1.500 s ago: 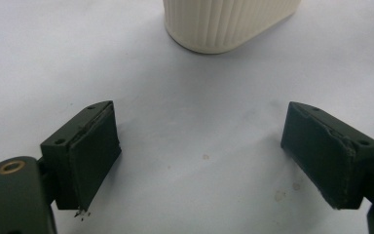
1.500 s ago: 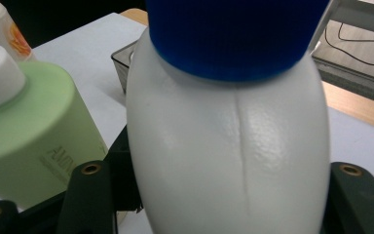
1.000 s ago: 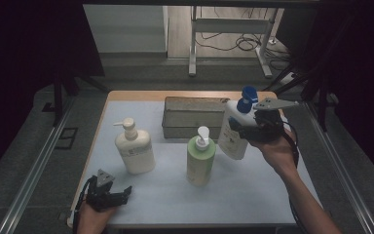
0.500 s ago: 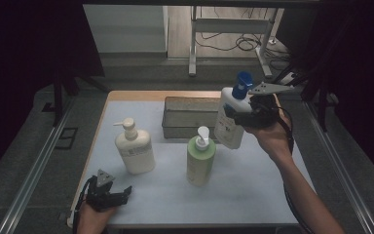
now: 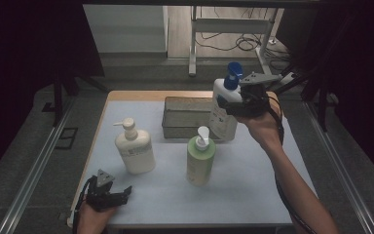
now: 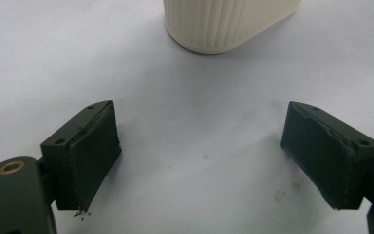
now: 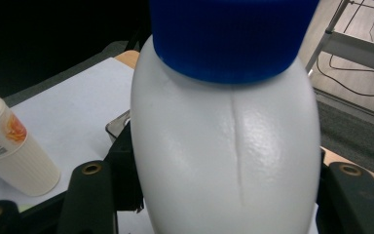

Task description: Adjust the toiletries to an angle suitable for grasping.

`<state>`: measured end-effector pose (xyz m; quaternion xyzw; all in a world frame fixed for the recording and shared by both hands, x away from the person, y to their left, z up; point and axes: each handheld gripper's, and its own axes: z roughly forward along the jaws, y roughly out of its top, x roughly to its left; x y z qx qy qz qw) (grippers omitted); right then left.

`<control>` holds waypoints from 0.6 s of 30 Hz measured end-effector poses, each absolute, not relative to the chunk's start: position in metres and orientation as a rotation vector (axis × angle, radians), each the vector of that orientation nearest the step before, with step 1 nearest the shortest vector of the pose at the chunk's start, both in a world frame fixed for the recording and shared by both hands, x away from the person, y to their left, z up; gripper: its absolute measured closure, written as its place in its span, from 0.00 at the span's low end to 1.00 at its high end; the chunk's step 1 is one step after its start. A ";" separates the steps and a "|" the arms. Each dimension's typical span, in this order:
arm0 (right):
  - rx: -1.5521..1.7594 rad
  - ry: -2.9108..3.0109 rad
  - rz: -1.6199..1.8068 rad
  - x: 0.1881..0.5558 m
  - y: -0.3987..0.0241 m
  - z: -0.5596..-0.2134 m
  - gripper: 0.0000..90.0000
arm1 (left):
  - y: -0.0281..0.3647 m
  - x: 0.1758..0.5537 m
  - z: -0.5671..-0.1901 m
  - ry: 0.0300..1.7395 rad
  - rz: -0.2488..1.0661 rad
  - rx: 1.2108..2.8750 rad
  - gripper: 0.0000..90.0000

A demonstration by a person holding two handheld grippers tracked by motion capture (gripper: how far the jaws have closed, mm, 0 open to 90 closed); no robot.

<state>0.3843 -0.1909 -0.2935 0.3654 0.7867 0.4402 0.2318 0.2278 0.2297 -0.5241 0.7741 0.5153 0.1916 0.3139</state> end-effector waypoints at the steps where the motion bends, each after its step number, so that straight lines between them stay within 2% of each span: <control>1: 1.003 2.162 1.212 0.388 -0.188 -0.294 0.44 | 0.230 0.228 -0.524 1.359 0.505 2.042 0.15; 18: 0.994 2.168 1.214 0.413 -0.158 -0.298 0.44 | 0.230 0.228 -0.524 1.357 0.508 2.040 0.15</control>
